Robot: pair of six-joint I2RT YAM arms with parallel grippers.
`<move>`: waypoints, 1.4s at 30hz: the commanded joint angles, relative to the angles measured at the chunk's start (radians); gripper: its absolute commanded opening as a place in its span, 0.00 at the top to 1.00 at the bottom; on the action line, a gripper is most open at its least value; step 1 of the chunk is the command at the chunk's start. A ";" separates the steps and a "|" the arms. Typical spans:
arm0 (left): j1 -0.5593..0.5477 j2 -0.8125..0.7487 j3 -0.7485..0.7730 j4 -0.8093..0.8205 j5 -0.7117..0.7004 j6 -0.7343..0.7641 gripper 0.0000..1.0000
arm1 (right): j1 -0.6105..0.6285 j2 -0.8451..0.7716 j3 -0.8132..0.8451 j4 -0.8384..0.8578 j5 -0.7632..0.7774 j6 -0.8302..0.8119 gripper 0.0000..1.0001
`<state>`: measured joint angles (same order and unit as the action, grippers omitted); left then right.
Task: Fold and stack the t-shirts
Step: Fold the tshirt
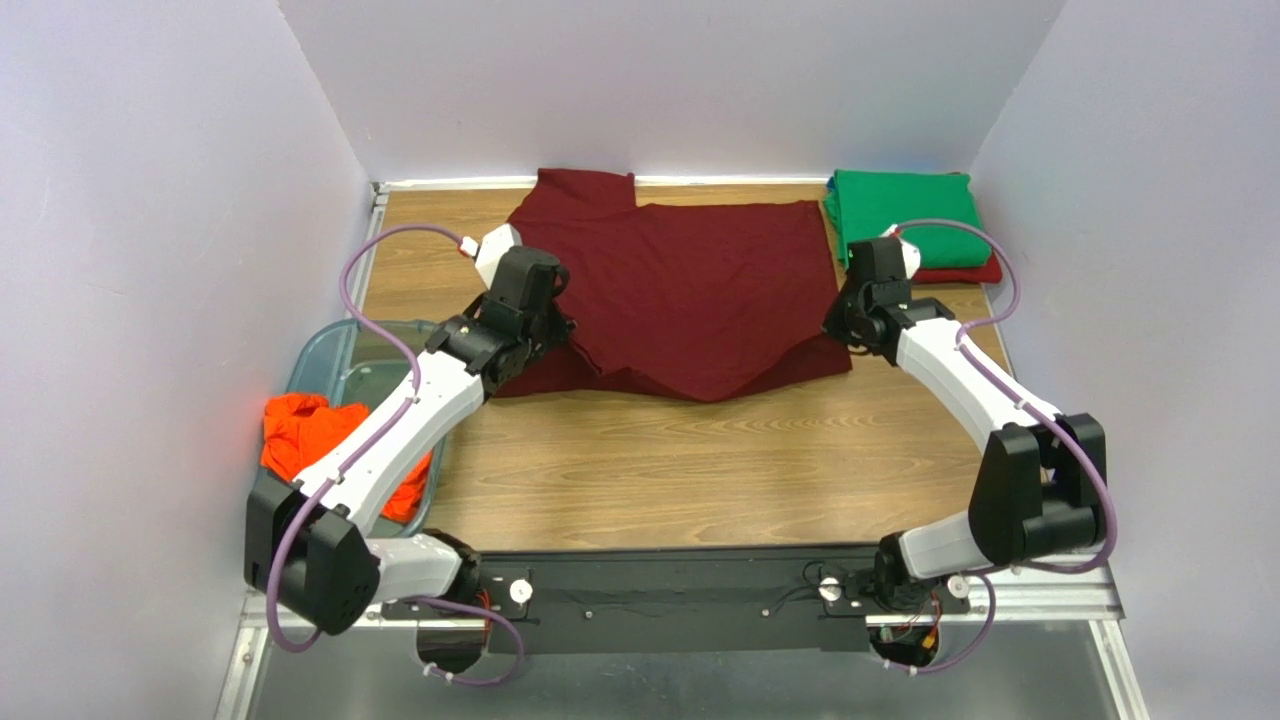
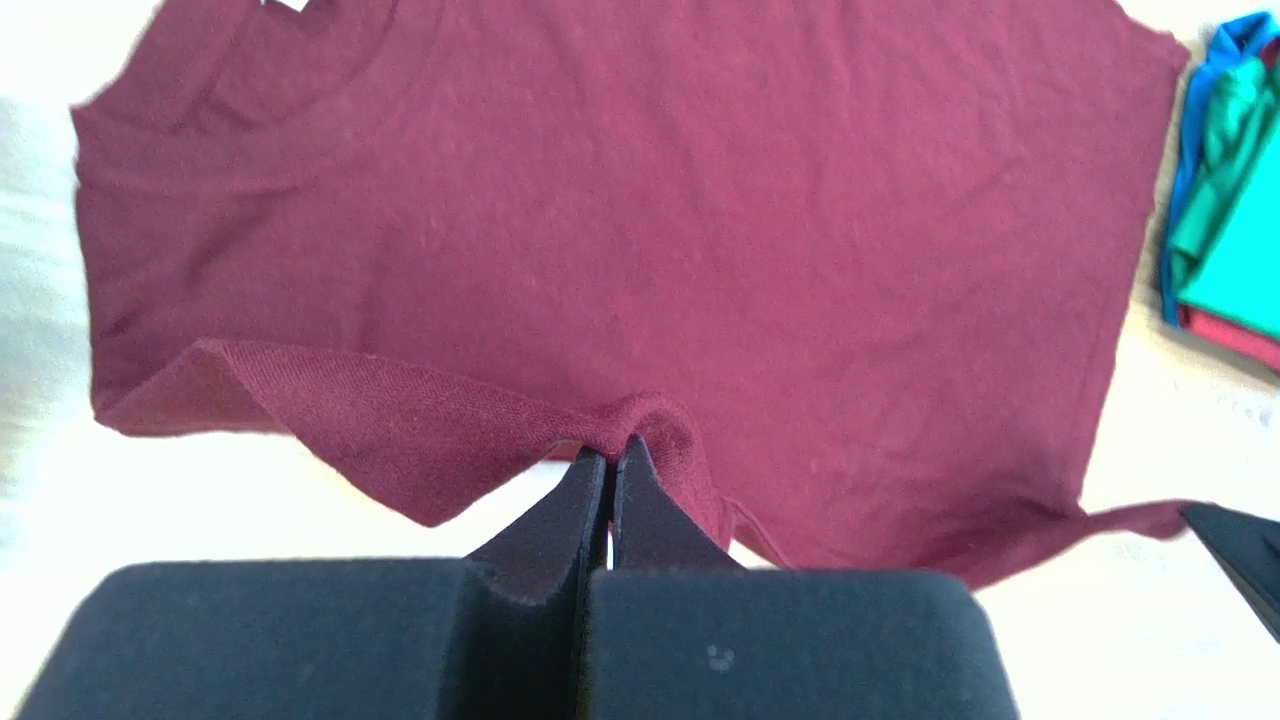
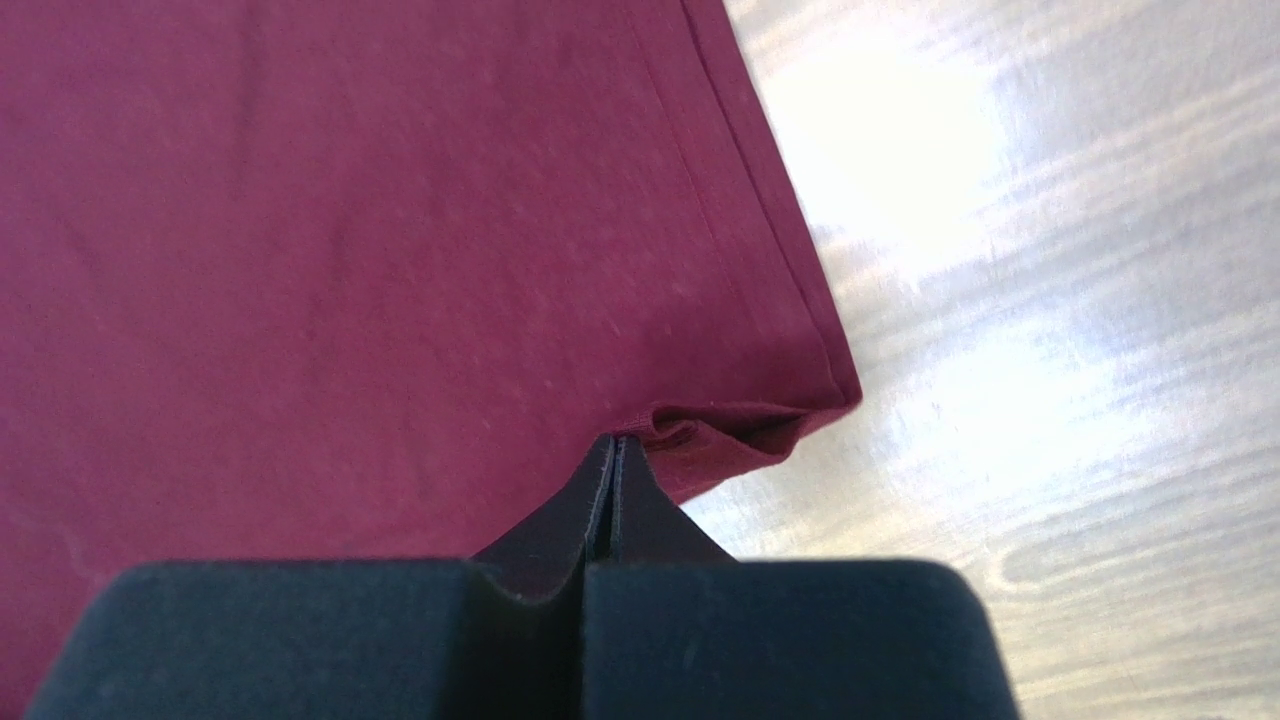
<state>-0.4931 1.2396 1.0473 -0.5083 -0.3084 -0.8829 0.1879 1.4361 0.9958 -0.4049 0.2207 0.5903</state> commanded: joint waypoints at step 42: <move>0.251 0.817 0.646 0.087 0.118 0.341 0.94 | -0.007 0.518 0.434 -0.005 0.210 0.008 0.90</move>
<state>-0.2543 2.0129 1.6085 -0.4339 -0.2302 -0.5789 0.1875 1.9160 1.3968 -0.4049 0.3328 0.5720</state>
